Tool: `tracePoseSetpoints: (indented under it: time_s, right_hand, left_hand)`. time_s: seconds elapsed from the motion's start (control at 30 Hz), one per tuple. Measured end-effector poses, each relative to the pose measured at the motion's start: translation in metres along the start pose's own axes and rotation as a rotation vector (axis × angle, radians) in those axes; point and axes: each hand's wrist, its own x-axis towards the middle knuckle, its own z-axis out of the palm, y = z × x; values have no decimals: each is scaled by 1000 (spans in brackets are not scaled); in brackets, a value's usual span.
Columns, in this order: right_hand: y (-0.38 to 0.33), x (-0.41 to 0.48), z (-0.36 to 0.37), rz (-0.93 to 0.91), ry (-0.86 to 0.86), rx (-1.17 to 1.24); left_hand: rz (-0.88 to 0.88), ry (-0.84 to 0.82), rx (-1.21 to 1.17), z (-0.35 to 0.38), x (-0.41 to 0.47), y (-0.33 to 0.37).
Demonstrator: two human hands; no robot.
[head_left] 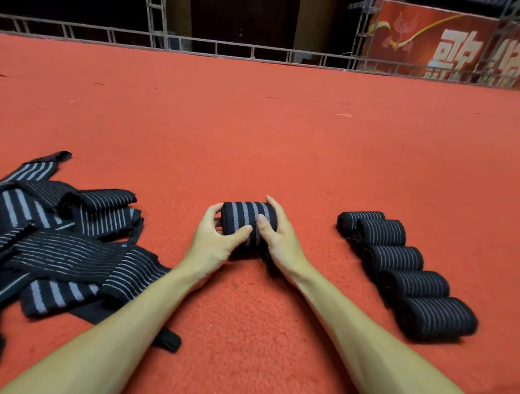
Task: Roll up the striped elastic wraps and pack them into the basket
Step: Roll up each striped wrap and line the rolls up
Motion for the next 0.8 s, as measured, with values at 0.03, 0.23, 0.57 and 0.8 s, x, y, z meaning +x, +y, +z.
tracePoseSetpoints:
  time_s: [0.03, 0.23, 0.57, 0.8]
  right_hand:
    - [-3, -6, -4, 0, 2, -53]
    - [-26, -44, -51, -27, -58, -237]
    - [-66, -47, -118, -28, -21, -520]
    - [-63, 4, -179, 17, 198, -653]
  left_hand:
    - [16, -12, 8, -1, -4, 1]
    - [18, -82, 3, 17, -37, 30]
    - [-4, -32, -185, 60, -35, 71]
    - [-122, 56, -318, 97, 35, 82]
